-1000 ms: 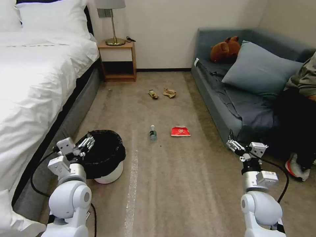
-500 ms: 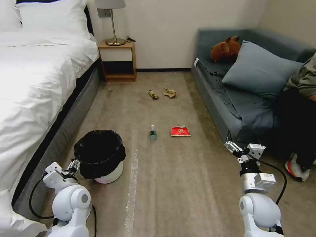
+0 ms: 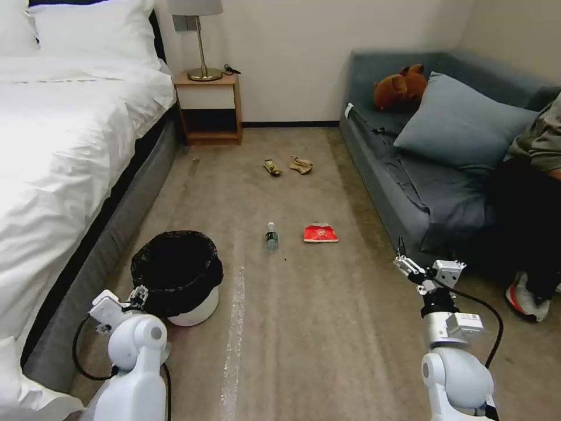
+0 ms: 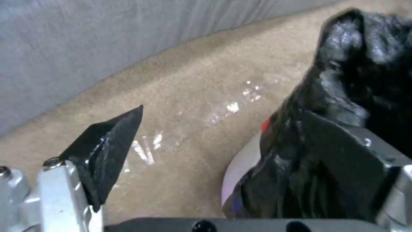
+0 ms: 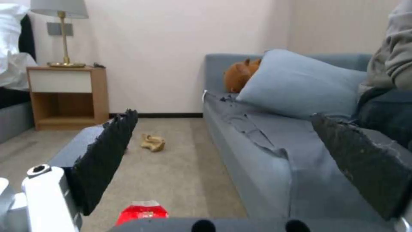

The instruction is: Pick up the trash bin, then pick up the garbage on the floor and place it into the trash bin.

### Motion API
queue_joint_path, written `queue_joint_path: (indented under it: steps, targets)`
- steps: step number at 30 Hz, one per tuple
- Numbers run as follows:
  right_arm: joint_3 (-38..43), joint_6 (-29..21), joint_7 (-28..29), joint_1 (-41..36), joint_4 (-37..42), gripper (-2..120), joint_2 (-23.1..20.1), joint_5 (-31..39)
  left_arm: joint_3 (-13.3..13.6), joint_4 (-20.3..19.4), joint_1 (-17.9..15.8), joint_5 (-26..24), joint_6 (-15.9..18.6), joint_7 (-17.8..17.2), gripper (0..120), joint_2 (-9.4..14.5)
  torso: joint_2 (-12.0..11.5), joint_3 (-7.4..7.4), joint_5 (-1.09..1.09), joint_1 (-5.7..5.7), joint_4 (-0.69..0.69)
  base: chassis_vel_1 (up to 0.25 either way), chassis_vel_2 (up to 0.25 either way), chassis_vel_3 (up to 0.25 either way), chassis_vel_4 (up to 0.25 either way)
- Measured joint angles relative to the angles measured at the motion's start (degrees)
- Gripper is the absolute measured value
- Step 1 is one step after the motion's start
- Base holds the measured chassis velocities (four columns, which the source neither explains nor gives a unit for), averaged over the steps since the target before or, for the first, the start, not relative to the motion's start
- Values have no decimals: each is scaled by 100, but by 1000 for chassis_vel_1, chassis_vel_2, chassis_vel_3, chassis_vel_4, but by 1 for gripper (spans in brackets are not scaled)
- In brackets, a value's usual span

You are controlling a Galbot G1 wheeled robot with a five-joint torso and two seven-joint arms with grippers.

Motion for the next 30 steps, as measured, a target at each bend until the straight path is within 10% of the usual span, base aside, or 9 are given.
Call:
queue_joint_path:
  steps: [4, 9, 17, 30]
  targets:
    - [-22, 7, -6, 7, -22, 100, 20, -14, 88, 206, -266, -117, -106, 25, 99, -25, -1, 2, -6, 1, 0, 0, 0, 0, 0]
    - [-35, 20, -4, 35, -110, 100, 63, -34, 341, -1160, 134, 95, 285, -131, 100, -134, -1, 0, -2, 0, -1, 0, 0, 0, 0]
    - [-67, 13, -2, 96, -151, 100, 61, -25, 357, -2106, 464, 364, 564, -286, 100, -126, -1, 0, 1, 0, -1, 0, 0, 0, 0]
    - [-106, -20, 3, 90, -110, 100, 74, -18, 186, -1277, 198, 140, 418, 300, 100, -53, -1, 0, 0, 0, -2, 0, 0, 0, 0]
